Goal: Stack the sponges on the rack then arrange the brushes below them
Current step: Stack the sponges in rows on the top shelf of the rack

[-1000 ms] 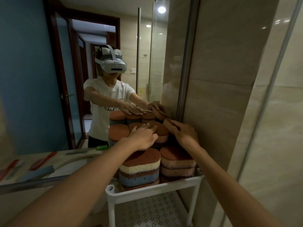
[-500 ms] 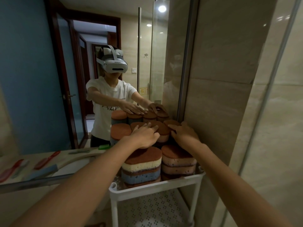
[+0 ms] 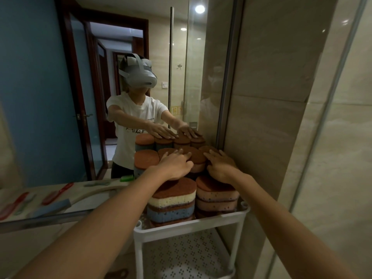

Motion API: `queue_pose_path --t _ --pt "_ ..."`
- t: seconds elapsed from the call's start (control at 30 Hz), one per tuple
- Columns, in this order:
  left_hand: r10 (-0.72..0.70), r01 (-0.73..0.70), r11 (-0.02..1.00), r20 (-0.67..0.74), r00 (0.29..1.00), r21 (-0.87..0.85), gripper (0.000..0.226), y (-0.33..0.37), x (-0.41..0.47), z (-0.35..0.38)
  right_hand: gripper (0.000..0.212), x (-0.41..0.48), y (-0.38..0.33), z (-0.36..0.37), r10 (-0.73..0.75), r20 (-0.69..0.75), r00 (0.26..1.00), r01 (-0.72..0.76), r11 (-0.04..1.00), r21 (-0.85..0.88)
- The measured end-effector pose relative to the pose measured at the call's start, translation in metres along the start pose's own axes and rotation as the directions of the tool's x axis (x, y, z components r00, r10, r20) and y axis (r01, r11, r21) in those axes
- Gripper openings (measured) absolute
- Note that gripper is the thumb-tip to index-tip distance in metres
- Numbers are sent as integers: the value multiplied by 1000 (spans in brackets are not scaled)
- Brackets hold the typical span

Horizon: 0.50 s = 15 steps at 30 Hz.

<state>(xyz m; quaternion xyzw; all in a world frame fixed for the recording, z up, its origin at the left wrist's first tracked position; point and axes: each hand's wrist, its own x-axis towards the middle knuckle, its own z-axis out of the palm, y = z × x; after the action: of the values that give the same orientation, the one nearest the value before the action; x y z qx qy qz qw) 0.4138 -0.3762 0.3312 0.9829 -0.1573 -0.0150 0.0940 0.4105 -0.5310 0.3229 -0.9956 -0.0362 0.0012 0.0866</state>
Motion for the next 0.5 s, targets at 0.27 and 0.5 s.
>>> queue_pose_path --t 0.27,0.5 --pt "-17 0 982 -92 996 -187 42 5 -8 -13 53 -11 -4 -8 -97 -153 983 123 977 172" --pt "-184 -51 895 -472 862 -442 31 -4 -60 -31 31 -59 -50 -2 -108 -551 828 351 866 357"
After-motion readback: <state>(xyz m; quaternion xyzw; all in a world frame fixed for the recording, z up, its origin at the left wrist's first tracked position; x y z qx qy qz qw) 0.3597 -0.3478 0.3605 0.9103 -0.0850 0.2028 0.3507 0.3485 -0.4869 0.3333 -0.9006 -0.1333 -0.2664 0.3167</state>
